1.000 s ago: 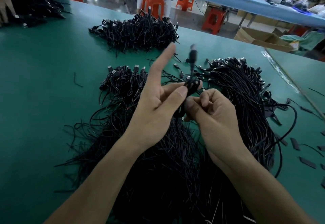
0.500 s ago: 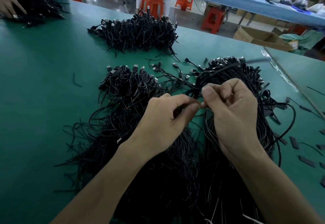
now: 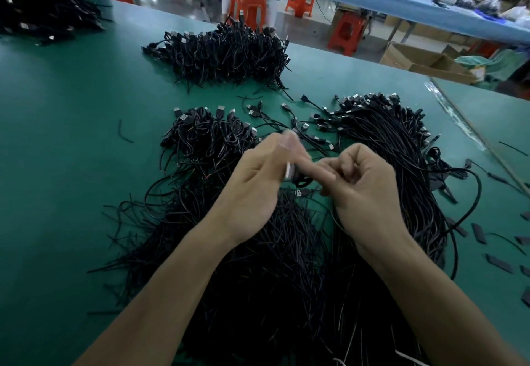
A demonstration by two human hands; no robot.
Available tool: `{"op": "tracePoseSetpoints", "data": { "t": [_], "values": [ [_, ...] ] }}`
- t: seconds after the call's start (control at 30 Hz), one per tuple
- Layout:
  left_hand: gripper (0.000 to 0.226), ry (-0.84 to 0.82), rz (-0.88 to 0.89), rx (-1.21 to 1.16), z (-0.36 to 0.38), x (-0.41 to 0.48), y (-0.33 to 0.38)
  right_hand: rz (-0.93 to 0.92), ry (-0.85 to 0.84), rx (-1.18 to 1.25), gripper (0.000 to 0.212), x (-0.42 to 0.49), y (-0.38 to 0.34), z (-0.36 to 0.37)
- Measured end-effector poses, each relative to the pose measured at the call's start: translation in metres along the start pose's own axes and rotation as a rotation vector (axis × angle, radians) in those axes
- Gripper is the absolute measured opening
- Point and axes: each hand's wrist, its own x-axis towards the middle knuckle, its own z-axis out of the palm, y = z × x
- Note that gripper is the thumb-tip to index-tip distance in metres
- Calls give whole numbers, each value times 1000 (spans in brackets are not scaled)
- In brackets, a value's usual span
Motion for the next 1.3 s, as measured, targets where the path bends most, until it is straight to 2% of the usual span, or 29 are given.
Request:
{"op": "tracePoseSetpoints", "data": {
  "t": [0.1, 0.2, 0.27, 0.33, 0.4, 0.47, 0.5, 0.6, 0.67, 0.87, 1.03, 1.13, 1.23, 1.3],
  "values": [
    [31, -52, -81, 178, 4, 0, -8, -20, 103, 51, 44, 6, 0, -3],
    [28, -57, -131, 321, 9, -2, -15, -87, 129, 82, 44, 6, -1, 1],
    [16, -49, -166, 251, 9, -1, -16, -148, 122, 81, 44, 3, -3, 5],
    [32, -5, -258, 158, 7, 1, -13, -205, 81, 62, 43, -2, -4, 7],
    [37, 23, -336, -34, 4, 1, -11, -216, -14, 61, 41, -7, -4, 8],
    [56, 23, -341, -153, -1, 2, -11, -211, -85, 19, 40, -12, -3, 10],
    [56, 20, -306, -158, -3, 2, -13, -200, -112, 7, 41, -14, -3, 11],
    [28, 13, -138, -56, -3, 3, -9, -180, -124, -53, 45, -15, -2, 14],
    [28, 7, -94, 12, -4, 2, -10, -164, -121, -58, 46, -14, -2, 13],
    [43, -75, -74, 109, -11, 2, -13, -22, -81, 34, 44, -11, -1, 7],
    [34, -68, 45, 350, -9, 1, -21, 362, -113, 393, 41, -7, 6, -3],
    [32, -45, 56, 308, -9, 1, -22, 540, -154, 534, 33, -6, 11, -9],
    [37, -38, 38, 207, -11, 2, -22, 558, -196, 522, 28, -4, 16, -13],
    [41, 26, 9, 229, -14, 4, -24, 492, -203, 316, 25, -2, 24, -17]
  ]
}}
